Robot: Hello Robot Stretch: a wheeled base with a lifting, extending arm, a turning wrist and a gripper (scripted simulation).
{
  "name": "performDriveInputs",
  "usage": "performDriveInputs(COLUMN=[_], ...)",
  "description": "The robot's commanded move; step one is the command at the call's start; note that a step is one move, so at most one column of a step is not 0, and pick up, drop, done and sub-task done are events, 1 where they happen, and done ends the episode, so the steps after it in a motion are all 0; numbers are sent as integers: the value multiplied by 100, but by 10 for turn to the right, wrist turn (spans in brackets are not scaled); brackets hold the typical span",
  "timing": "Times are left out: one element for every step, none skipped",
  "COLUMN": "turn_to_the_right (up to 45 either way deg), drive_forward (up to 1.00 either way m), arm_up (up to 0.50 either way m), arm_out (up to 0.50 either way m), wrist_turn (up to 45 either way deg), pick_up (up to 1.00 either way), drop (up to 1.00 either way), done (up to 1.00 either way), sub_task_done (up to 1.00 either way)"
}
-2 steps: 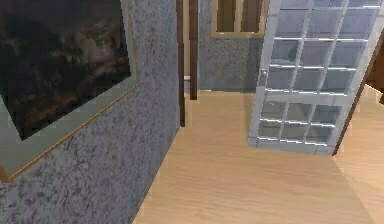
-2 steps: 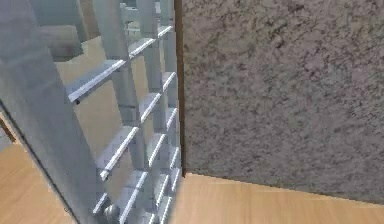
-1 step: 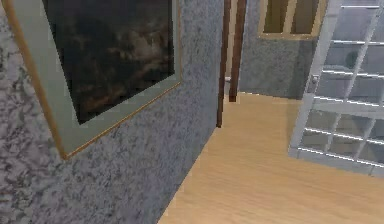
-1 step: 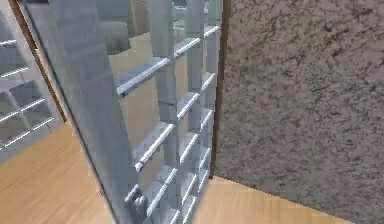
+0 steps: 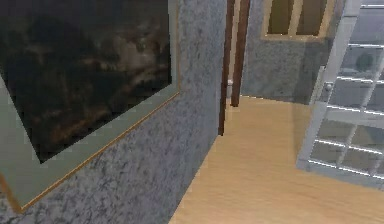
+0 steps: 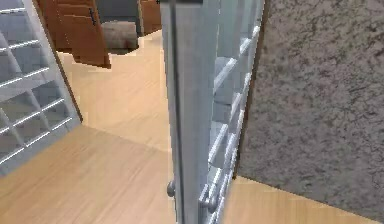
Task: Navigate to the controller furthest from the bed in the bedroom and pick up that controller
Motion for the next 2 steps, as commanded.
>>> performDriveInputs(turn_to_the_right=[180,0], drive_forward=[0,100], arm_up=[0,0], arm_out=[0,0], wrist_turn=[0,0], pick_up=[0,0], drop=[0,0], done=[0,0], sub_task_done=[0,0])
